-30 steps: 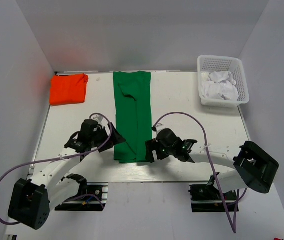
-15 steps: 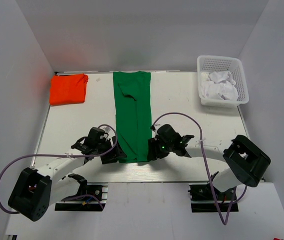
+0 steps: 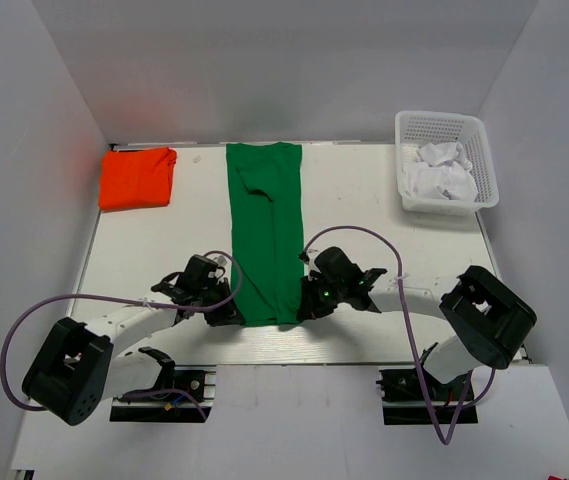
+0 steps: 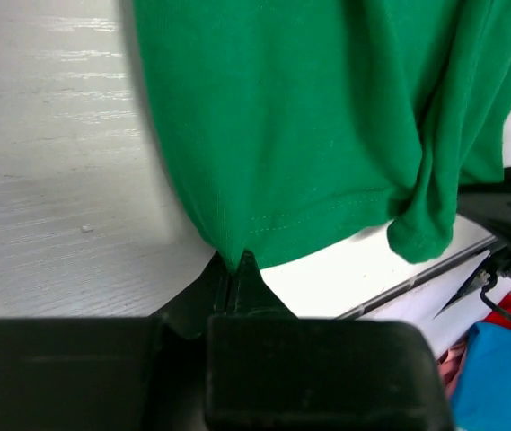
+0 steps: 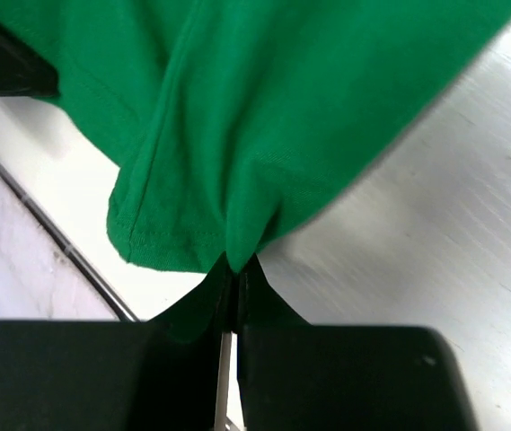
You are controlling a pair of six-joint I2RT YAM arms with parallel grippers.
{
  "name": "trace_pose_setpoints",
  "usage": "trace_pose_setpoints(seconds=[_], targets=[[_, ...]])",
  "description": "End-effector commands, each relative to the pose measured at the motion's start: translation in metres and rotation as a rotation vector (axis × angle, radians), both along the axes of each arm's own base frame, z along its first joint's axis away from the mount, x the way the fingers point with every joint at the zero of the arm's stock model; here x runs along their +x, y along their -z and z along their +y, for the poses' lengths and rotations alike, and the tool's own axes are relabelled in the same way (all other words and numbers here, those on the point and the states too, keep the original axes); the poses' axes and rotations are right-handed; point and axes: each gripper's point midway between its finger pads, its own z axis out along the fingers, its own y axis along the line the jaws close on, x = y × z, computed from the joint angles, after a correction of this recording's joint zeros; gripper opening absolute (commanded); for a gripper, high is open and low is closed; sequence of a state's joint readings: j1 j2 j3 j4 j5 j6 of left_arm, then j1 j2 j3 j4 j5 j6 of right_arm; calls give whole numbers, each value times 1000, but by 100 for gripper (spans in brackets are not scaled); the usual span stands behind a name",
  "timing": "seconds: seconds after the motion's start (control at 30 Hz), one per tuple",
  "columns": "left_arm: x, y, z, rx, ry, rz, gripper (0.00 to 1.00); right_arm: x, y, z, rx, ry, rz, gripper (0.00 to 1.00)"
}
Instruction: Fold and stack the t-shirts
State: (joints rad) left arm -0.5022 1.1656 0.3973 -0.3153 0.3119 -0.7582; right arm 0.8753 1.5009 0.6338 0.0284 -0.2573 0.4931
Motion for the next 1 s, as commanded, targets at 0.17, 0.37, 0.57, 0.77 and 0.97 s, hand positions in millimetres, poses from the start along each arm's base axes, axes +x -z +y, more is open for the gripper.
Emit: trace_pose_setpoints(seconds=[0.17, 0.37, 0.57, 0.77, 0.97], targets=[[31, -23, -11, -17, 12, -144, 0, 16, -24, 23, 73, -53, -63, 0], [59, -65, -26, -86, 13, -282, 0, 49, -47, 20, 32, 40, -208, 0], [108, -100, -14, -22, -120, -420, 0, 103, -70, 15, -63, 197, -326, 0], [163, -129, -8, 68, -240, -541, 0, 157, -89, 14, -120, 325, -394, 0], [211, -132, -8, 161, -282, -547, 0, 209, -112, 26, -112, 382, -428, 0]])
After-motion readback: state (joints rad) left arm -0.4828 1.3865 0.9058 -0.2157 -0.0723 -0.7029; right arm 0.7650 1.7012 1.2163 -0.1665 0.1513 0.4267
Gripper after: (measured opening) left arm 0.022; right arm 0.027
